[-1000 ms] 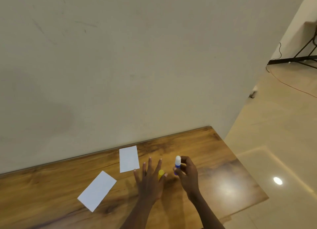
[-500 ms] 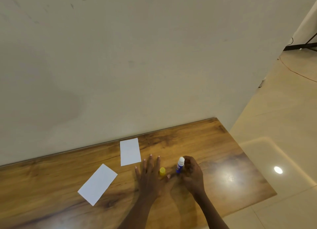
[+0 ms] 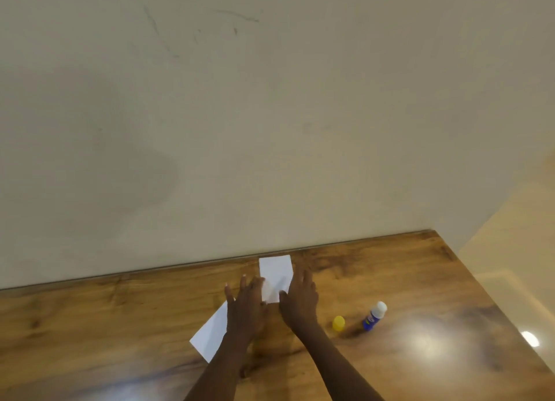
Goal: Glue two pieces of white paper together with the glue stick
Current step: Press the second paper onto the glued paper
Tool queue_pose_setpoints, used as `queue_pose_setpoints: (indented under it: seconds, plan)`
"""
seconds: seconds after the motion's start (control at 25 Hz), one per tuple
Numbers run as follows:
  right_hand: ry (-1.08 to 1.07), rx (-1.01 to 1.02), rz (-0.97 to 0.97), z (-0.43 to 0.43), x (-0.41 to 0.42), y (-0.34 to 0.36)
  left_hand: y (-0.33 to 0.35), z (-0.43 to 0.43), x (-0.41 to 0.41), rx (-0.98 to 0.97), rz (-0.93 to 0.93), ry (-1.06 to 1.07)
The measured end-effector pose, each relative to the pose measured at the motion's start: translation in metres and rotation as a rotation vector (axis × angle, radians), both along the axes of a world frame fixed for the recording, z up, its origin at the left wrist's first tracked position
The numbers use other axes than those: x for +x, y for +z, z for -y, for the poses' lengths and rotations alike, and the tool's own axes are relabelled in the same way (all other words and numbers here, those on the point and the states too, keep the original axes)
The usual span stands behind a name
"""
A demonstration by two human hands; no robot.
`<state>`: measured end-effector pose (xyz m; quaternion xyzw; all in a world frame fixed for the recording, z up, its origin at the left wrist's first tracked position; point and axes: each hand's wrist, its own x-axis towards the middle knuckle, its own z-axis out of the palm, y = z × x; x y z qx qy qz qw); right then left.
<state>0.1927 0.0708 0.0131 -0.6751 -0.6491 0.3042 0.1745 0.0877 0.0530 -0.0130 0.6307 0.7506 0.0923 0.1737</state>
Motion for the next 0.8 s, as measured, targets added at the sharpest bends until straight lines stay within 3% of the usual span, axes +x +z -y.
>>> queue_pose_setpoints:
  seconds: [0.08, 0.28, 0.56, 0.68, 0.8]
  plan:
    - [-0.087, -0.079, 0.102, -0.007, -0.013, -0.011, -0.002, -0.003, -0.004, 0.002, -0.002, -0.038]
    - [-0.260, -0.201, 0.144, -0.029, -0.029, -0.014, -0.004, -0.008, -0.005, 0.025, -0.079, -0.055]
    - [-0.378, -0.260, -0.155, -0.042, -0.015, -0.011, 0.001, -0.007, 0.000, 0.041, -0.019, 0.007]
    - [-0.316, -0.164, -0.421, -0.045, -0.001, 0.003, 0.011, -0.007, -0.003, 0.090, 0.208, 0.107]
    - [-0.193, -0.072, -0.511, -0.047, 0.020, 0.019, 0.020, 0.010, -0.026, 0.240, 0.498, 0.335]
